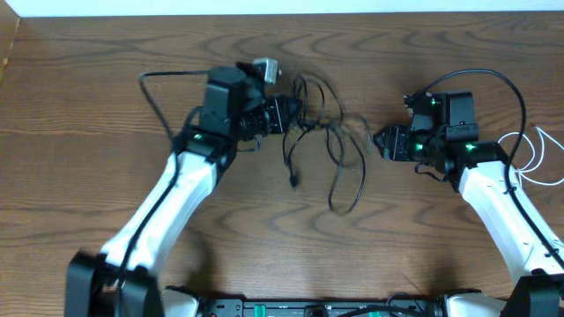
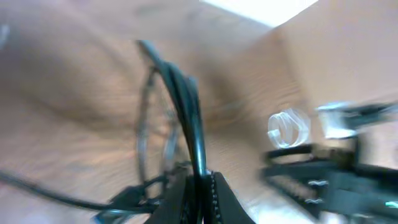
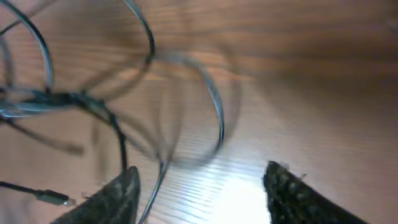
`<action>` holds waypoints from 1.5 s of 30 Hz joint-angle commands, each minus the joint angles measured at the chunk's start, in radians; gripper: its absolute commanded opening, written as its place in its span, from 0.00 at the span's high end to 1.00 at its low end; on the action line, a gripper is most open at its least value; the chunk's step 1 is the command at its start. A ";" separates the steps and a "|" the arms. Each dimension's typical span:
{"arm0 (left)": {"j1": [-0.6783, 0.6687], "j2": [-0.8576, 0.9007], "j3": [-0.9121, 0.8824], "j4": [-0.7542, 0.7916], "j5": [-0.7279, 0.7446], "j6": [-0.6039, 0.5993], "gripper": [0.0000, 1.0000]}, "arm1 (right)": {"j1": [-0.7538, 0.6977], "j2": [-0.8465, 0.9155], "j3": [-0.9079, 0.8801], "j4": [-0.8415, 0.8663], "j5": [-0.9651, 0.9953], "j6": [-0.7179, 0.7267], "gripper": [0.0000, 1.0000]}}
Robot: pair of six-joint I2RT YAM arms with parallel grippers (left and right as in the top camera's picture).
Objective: Untangle cables
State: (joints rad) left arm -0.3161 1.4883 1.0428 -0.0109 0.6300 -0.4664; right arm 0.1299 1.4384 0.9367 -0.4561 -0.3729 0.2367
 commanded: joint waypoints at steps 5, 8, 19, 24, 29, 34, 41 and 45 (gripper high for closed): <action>0.000 -0.078 0.024 0.026 0.208 -0.097 0.92 | 0.042 -0.017 0.005 0.167 -0.353 -0.029 0.34; 0.001 -0.074 0.023 -0.033 0.253 -0.082 0.92 | 0.048 -0.017 0.005 0.261 -0.354 -0.028 0.35; -0.040 -0.074 0.021 -0.074 0.331 -0.090 0.92 | 0.082 -0.017 0.005 0.358 -0.353 -0.029 0.31; -0.071 -0.074 0.021 -0.014 0.392 -0.138 0.92 | 0.129 -0.017 0.005 0.359 -0.297 -0.036 0.29; -0.074 -0.075 0.021 0.013 0.433 -0.164 0.92 | 0.135 -0.017 0.005 0.362 -0.235 -0.036 0.92; -0.073 -0.074 0.019 0.000 0.400 -0.122 0.93 | 0.127 -0.017 0.005 0.346 -0.218 -0.036 0.99; -0.073 -0.074 0.019 -0.448 -0.232 0.101 0.93 | 0.007 -0.019 0.015 0.099 0.322 0.004 0.99; -0.070 -0.074 0.019 -0.534 -0.432 0.115 0.92 | -0.116 -0.021 0.060 -0.011 0.419 0.048 0.99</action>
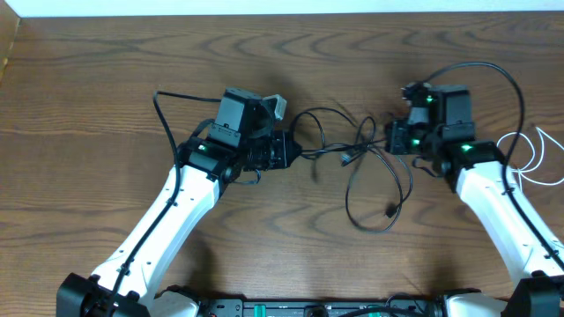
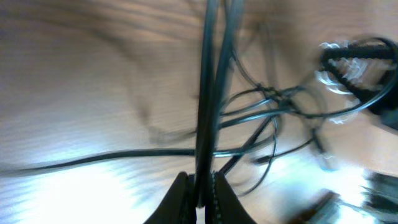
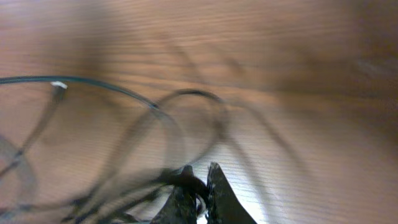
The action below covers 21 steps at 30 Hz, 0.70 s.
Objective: Untangle cables
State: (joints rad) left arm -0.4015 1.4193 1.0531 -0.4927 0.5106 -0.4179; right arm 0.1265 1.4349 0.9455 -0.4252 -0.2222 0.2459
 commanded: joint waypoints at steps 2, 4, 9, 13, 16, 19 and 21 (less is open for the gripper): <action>0.033 -0.005 0.009 -0.068 -0.346 0.067 0.92 | -0.195 -0.018 0.090 -0.084 0.269 0.038 0.99; 0.059 -0.006 0.010 -0.072 -0.347 0.066 0.92 | -0.255 -0.018 0.118 -0.112 0.279 0.039 0.99; 0.192 -0.024 0.010 -0.082 -0.332 0.064 0.92 | -0.374 -0.018 0.159 -0.171 0.359 0.080 0.99; 0.280 -0.047 0.010 -0.021 -0.044 0.059 0.93 | -0.415 -0.017 0.160 -0.176 0.105 0.087 0.99; 0.277 -0.048 0.010 0.095 0.298 0.056 0.93 | -0.391 -0.016 0.160 -0.162 -0.321 -0.017 0.79; 0.234 -0.049 0.010 0.203 0.459 -0.009 0.93 | -0.328 -0.016 0.159 -0.166 -0.609 -0.118 0.52; 0.209 -0.049 0.010 0.266 0.510 -0.043 0.92 | -0.274 -0.016 0.159 -0.177 -0.669 -0.166 0.44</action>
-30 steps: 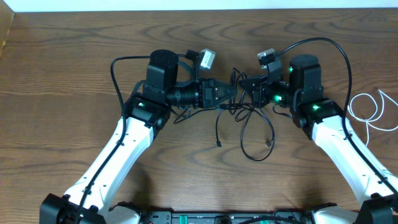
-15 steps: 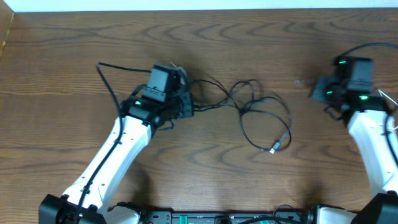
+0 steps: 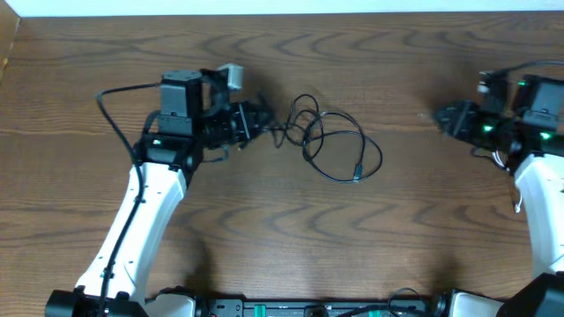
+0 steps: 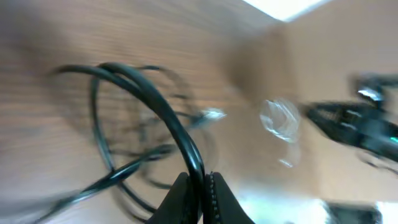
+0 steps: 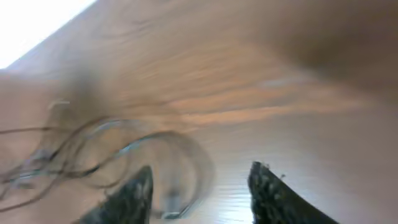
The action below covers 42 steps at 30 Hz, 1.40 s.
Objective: Untangle cables
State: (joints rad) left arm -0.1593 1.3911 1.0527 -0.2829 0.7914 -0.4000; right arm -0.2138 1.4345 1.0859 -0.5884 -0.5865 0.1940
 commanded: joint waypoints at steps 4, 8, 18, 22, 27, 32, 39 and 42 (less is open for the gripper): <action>-0.084 -0.021 0.010 0.248 0.328 -0.190 0.93 | 0.178 -0.015 0.019 -0.019 -0.303 -0.166 0.35; -0.114 -0.021 0.010 0.430 0.355 -0.322 0.93 | 0.265 -0.014 0.019 -0.015 -0.222 -0.166 0.33; -0.161 -0.023 0.010 0.677 0.381 -0.504 0.93 | 0.409 0.048 0.015 0.005 0.040 -0.165 0.28; -0.168 -0.028 0.010 0.679 0.384 -0.504 0.93 | 0.422 0.100 0.015 0.037 0.126 -0.164 0.29; -0.168 -0.028 0.010 0.678 0.399 -0.503 0.93 | 0.423 0.169 0.015 0.093 0.142 -0.164 0.27; -0.168 -0.028 0.010 0.639 0.390 -0.430 0.93 | 0.423 0.209 0.016 0.129 0.115 -0.164 0.84; -0.168 -0.027 0.010 0.288 0.192 -0.169 0.93 | 0.422 0.173 0.019 0.135 0.115 -0.142 0.99; -0.168 -0.027 0.010 0.131 0.023 -0.076 0.93 | 0.417 0.129 0.019 0.124 0.231 -0.109 0.99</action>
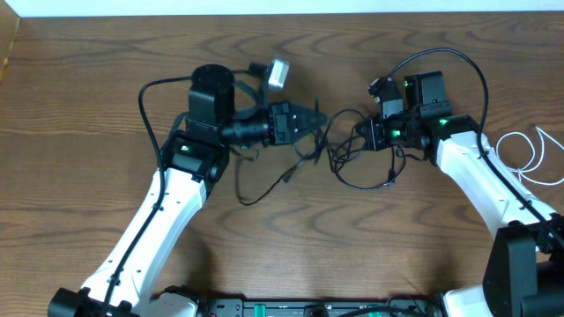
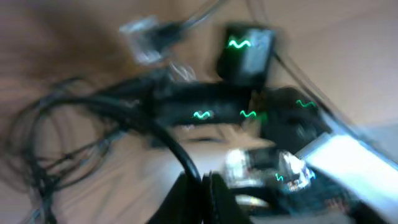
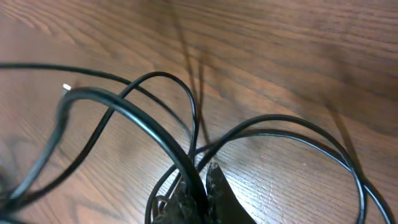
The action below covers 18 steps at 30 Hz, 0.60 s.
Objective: Untangle cables
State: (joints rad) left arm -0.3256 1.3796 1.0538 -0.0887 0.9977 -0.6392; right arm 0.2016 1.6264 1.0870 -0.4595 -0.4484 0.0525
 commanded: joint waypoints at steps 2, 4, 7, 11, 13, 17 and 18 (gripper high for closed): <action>-0.002 -0.016 0.009 -0.146 -0.297 0.206 0.92 | -0.006 -0.105 0.019 -0.023 0.218 0.060 0.99; -0.002 -0.016 0.009 -0.229 -0.447 0.229 0.93 | -0.018 -0.147 0.021 -0.052 0.343 0.090 0.99; -0.002 -0.016 0.009 -0.332 -0.672 0.251 0.92 | -0.055 -0.217 0.040 -0.115 0.517 0.142 0.99; -0.001 -0.016 0.009 -0.446 -0.900 0.251 0.92 | -0.130 -0.287 0.105 -0.181 0.612 0.149 0.99; 0.000 -0.016 0.009 -0.488 -0.979 0.251 0.92 | -0.181 -0.311 0.156 -0.213 0.631 0.149 0.99; 0.007 -0.016 0.009 -0.524 -1.055 0.251 0.93 | -0.275 -0.323 0.247 -0.253 0.650 0.148 0.99; 0.013 -0.016 0.009 -0.529 -1.057 0.253 0.92 | -0.303 -0.323 0.267 -0.261 0.658 0.149 0.99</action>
State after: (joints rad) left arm -0.3542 1.3739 1.0603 -0.5735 0.1810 -0.4175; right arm 0.0128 1.3319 1.2682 -0.7254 0.0086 0.1684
